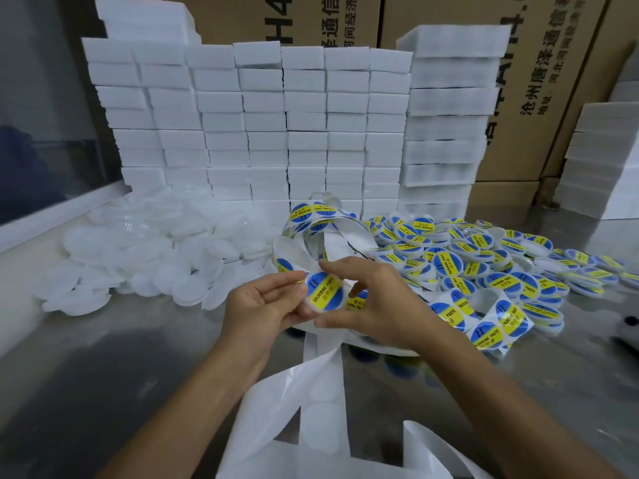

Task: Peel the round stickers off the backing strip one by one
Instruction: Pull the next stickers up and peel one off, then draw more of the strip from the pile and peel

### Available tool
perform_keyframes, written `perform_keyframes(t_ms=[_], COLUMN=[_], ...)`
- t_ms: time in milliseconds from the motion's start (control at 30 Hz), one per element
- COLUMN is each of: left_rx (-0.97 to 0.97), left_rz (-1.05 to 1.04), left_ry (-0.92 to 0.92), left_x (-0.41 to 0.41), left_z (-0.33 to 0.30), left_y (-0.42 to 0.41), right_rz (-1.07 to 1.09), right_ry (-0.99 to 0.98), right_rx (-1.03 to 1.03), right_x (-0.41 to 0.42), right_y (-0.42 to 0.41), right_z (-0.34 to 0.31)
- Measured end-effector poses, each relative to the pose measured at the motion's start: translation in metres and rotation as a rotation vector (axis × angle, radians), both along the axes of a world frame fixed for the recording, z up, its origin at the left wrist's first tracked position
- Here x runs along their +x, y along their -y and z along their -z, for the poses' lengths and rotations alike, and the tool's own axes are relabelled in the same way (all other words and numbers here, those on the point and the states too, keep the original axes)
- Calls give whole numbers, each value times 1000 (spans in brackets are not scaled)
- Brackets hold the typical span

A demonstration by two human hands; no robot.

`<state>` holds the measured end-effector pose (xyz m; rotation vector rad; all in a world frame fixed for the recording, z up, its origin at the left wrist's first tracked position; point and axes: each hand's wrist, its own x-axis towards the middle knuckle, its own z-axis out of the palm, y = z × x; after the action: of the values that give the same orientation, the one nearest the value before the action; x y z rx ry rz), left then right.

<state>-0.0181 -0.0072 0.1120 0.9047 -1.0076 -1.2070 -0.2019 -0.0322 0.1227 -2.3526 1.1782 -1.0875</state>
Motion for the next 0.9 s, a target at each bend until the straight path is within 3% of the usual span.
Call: perform_keyframes(t_ms=[200, 433, 533, 667, 900], left_rx=[-77, -42, -15, 32, 45], left_rz=[-79, -39, -34, -69, -182], left_ry=[142, 552, 626, 630, 610], left_x=[0, -6, -6, -5, -1], left_z=[3, 21, 22, 25, 31], left_y=[4, 6, 7, 11, 15], right_rz=[86, 552, 670, 703, 565], right_ry=[-6, 177, 82, 43, 67], right_rx=[16, 26, 59, 14, 9], right_x=[-5, -61, -83, -88, -51], right_y=[5, 53, 75, 88, 78], right_z=[2, -9, -6, 0, -9])
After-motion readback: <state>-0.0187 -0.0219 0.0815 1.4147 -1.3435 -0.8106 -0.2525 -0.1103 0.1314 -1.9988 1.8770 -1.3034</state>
